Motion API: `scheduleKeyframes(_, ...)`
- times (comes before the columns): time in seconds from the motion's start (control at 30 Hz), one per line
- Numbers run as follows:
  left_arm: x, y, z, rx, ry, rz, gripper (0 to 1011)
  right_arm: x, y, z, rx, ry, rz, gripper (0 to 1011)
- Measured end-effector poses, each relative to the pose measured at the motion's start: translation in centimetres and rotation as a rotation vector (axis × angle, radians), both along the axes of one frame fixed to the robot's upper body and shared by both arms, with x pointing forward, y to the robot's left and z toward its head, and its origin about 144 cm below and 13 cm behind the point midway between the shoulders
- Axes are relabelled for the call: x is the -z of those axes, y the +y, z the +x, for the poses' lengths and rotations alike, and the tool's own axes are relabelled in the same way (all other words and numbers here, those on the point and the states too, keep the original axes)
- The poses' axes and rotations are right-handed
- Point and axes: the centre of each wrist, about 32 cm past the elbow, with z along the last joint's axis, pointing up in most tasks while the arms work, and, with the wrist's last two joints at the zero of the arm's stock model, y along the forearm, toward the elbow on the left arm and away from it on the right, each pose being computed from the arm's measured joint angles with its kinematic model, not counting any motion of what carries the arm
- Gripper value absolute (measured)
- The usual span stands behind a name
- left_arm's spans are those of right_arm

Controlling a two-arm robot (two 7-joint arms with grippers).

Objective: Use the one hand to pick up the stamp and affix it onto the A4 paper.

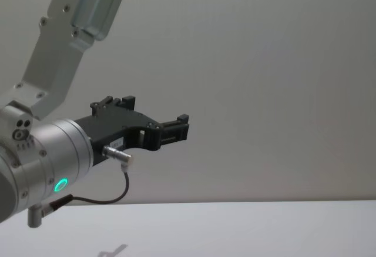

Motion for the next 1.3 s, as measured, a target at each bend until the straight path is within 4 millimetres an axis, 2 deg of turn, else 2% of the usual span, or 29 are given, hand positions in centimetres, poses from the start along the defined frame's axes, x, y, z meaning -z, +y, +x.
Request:
scheduleKeyframes(0.7,0.0,0.0,0.0,0.0,0.0,0.0,1001,-0.12,-0.07,0.04,0.002,-0.023,0.009,216)
scheduleKeyframes(1.3,0.0,0.0,0.0,0.0,0.0,0.0,1001,0.57,-0.3,0.12,0.003,-0.022,0.001,216)
